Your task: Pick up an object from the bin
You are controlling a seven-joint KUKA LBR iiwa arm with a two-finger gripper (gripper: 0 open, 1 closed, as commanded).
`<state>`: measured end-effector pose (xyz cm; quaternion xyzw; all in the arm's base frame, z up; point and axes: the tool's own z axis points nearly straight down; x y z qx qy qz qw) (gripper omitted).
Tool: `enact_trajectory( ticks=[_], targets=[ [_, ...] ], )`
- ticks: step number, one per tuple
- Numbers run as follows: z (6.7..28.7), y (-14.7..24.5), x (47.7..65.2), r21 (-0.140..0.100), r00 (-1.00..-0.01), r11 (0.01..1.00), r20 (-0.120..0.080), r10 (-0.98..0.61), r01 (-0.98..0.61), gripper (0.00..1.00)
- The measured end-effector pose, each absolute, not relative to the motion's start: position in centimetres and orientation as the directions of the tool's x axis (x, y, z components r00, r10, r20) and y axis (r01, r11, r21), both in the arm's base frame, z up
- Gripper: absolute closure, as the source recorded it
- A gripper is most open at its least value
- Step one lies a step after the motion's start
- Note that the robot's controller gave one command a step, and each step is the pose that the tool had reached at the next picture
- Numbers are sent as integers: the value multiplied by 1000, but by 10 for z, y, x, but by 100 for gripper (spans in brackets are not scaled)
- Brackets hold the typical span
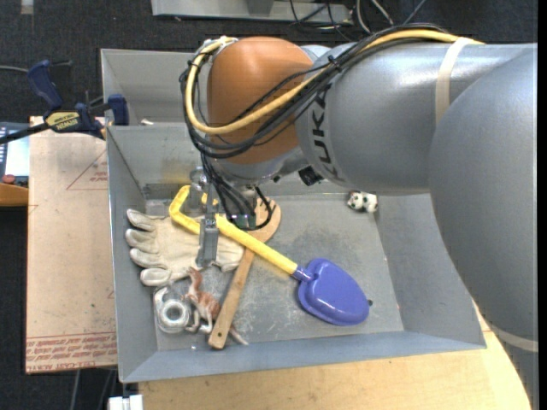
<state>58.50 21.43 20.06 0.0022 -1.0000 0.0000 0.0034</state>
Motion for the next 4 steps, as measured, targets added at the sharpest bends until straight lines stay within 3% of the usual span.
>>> enact_trajectory(
  ticks=[1, 2, 3, 4],
  targets=[
    [206, 213, 587, 1, -1000, 1000, -1, 0, 0, 0],
    [74, 212, 571, 4, -989, 989, -3, -150, -150, 0],
    [62, 216, 578, 6, -985, 985, -21, -173, -173, 0],
    [67, 216, 576, 10, -989, 988, -5, -151, -151, 0]
  ],
)
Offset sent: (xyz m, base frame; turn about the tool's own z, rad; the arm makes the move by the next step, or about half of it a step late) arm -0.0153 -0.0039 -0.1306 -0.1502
